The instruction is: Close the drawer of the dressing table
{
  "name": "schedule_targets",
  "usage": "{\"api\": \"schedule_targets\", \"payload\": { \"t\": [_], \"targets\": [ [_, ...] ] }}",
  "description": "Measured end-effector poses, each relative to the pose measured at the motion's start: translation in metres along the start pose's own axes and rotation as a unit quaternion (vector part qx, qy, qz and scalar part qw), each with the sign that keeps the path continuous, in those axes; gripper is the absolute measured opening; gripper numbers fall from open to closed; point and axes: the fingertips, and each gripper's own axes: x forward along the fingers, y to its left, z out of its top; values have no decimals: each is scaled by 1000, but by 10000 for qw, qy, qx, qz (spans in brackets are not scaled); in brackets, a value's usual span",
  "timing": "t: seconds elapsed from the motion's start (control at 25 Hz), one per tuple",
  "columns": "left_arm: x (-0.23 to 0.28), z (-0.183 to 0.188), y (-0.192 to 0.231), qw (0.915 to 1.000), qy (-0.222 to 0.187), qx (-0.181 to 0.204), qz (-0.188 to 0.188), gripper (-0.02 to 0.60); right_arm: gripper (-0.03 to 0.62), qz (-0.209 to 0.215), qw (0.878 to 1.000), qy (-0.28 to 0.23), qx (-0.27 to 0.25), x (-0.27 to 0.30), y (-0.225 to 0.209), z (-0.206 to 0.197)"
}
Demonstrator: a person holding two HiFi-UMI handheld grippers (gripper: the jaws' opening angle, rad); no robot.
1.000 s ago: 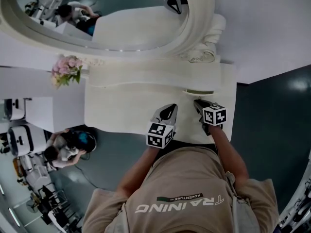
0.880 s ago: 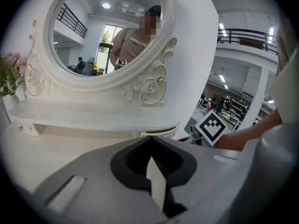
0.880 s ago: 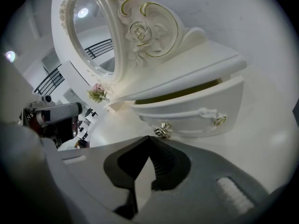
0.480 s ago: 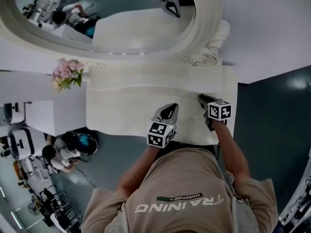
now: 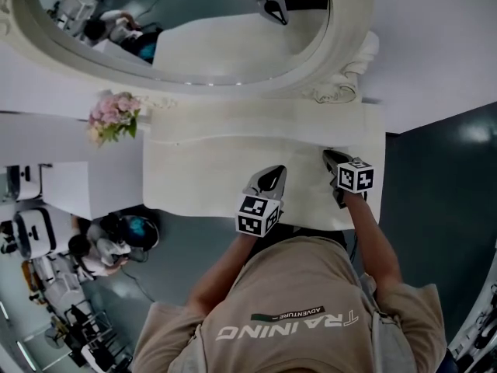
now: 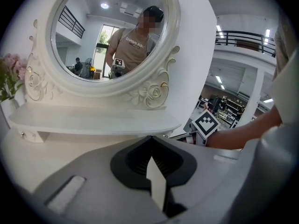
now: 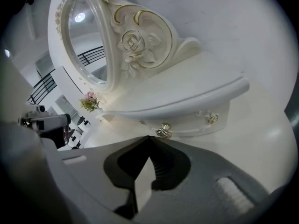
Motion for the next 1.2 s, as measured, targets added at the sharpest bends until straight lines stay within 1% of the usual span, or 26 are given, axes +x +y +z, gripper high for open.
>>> {"api": "schedule_targets", "payload": {
  "t": [0.08, 0.12, 0.24, 0.32, 0.48, 0.64, 0.92, 1.0, 1.2],
  "targets": [
    [-7, -2, 3, 10000, -26, -11, -24, 18, 2, -81, 9999, -57, -48, -4, 6, -2],
    [-10, -4, 6, 10000, -29, -34, -32, 18, 2, -157, 9997, -42, -167, -7, 9, -4],
    [-15, -4, 12, 9999, -70, -122, -74, 18, 3, -439, 9957, 61, -811, -18, 19, -9],
    [-16, 3, 14, 9997, -176, -99, -135, 18, 3, -536, 9924, 52, -1108, -28, 27, -11],
    [-16, 12, 13, 9991, -351, 13, -255, 18, 2, -576, 9898, -120, -1297, -46, 46, -13],
    [-15, 19, 12, 9984, -457, 49, -336, 18, 2, -601, 9868, -454, -1431, -66, 64, 3],
    [-23, 35, 6, 9967, -676, 152, -425, 18, 3, -647, 9776, -1130, -1656, -107, 96, 40],
    [-28, 42, 7, 9959, -781, 163, -435, 18, 3, -649, 9733, -1335, -1752, -117, 108, 50],
    [-42, 70, 9, 9925, -1112, 190, -460, 18, 3, -633, 9579, -1955, -2005, -145, 137, 81]
  ]
}}
